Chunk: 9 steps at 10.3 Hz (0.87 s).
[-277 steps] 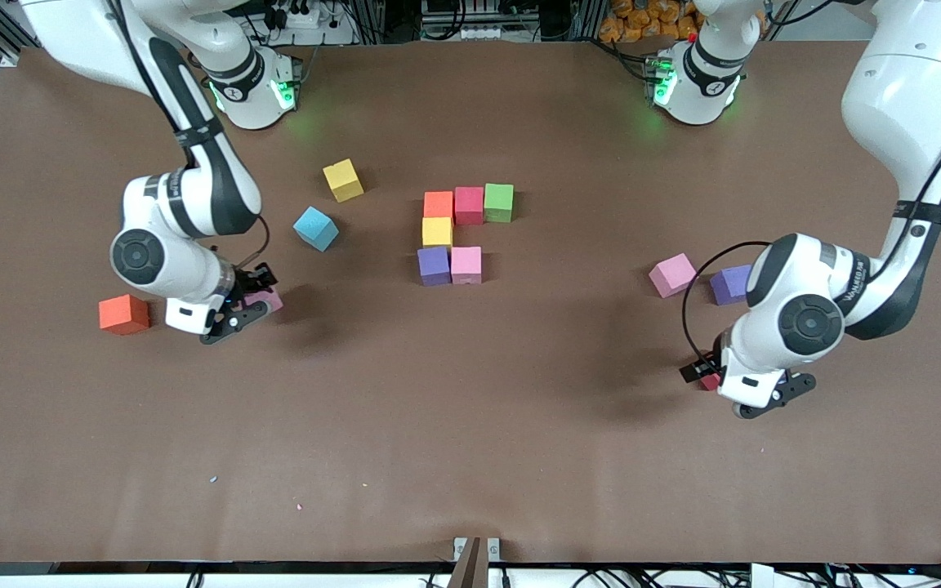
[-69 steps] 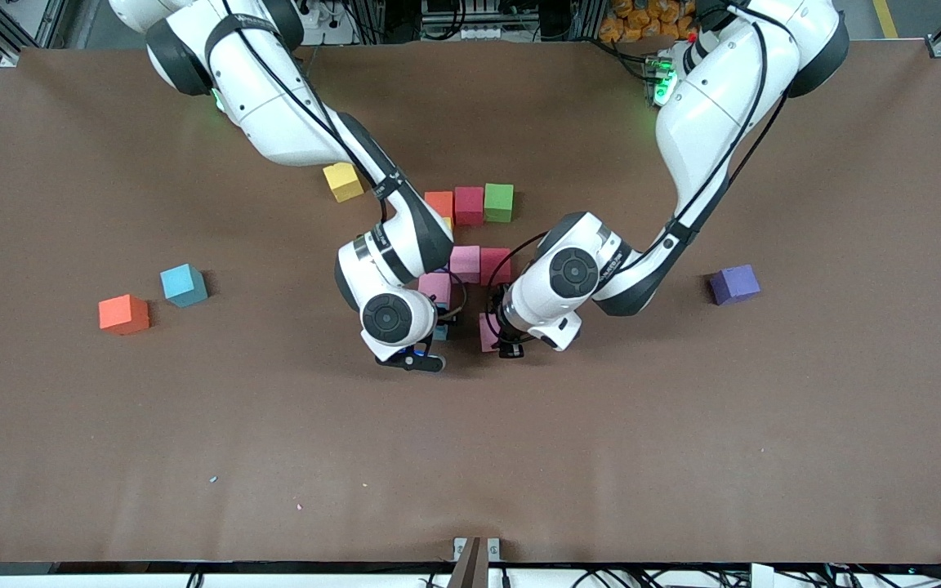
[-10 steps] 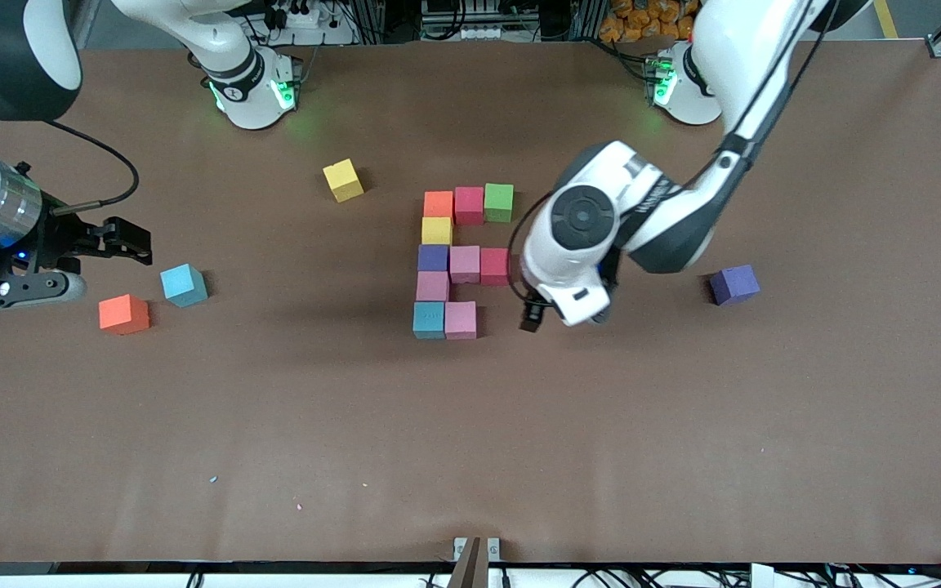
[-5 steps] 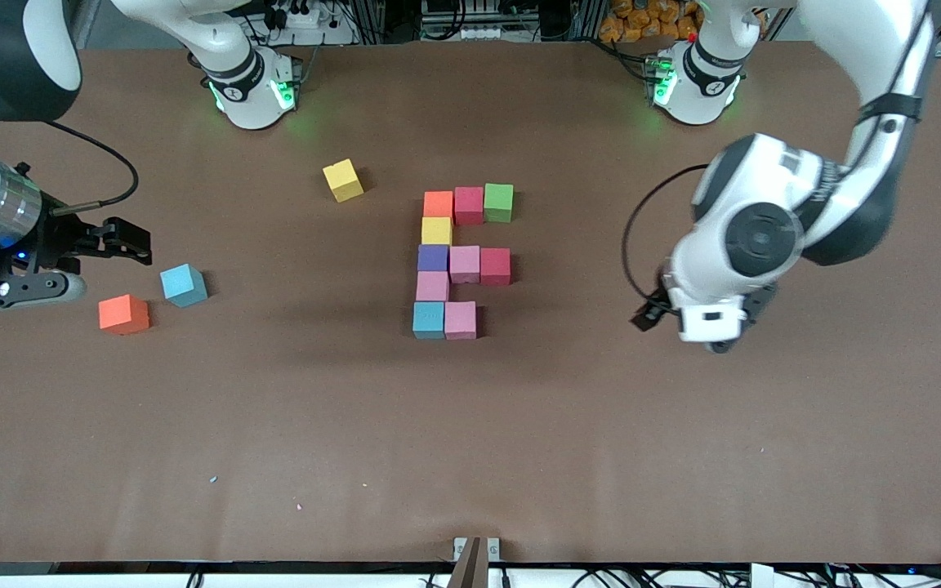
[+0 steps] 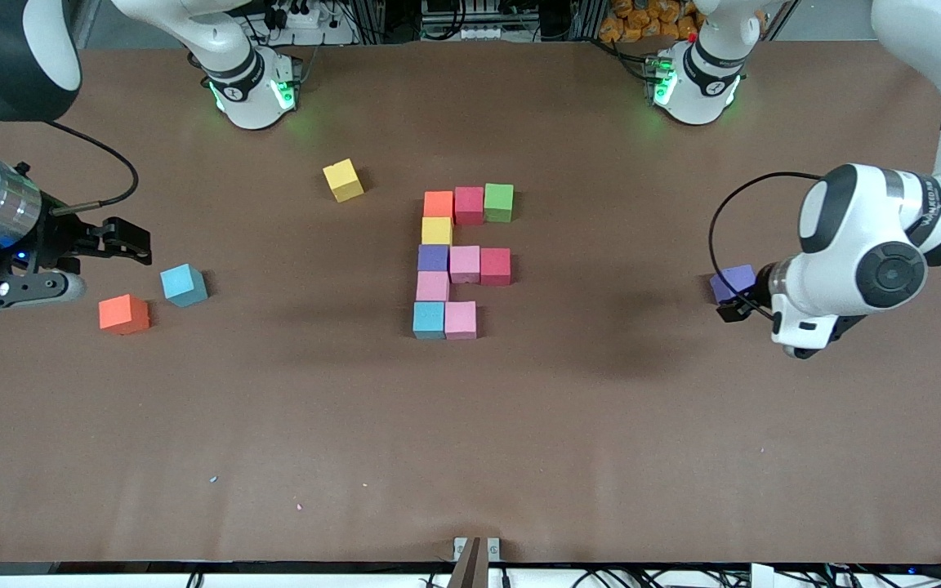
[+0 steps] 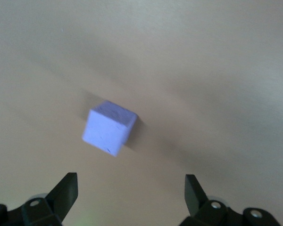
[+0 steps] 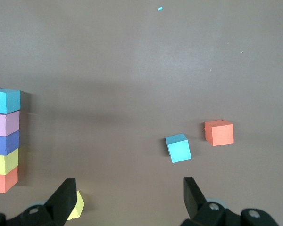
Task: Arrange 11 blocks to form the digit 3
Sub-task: 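Lower the left gripper onto the purple cube and grasp it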
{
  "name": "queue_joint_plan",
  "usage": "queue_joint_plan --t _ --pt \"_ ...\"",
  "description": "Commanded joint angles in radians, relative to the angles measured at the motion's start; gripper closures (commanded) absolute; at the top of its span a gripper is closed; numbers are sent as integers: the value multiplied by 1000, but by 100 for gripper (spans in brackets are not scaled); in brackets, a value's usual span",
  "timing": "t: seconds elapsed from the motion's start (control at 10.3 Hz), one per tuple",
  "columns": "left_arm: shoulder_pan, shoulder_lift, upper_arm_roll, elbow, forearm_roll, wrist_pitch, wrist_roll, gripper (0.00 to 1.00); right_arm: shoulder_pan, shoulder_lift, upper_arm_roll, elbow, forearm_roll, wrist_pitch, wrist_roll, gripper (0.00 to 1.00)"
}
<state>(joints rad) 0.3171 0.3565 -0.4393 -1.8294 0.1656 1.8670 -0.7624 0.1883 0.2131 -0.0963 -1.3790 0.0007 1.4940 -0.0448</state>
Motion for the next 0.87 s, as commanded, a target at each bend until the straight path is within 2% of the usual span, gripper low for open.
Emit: queue_joint_plan --t 0.0,0.39,0.78 --pt "94 -21 -10 -120 12 118 147 0 -17 -31 15 -32 13 11 16 0" --pt "145 76 -12 -122 12 150 209 0 -17 -31 15 -32 13 9 16 0" --pt "145 107 -12 -126 11 152 256 0 -17 -31 15 -32 13 8 14 0"
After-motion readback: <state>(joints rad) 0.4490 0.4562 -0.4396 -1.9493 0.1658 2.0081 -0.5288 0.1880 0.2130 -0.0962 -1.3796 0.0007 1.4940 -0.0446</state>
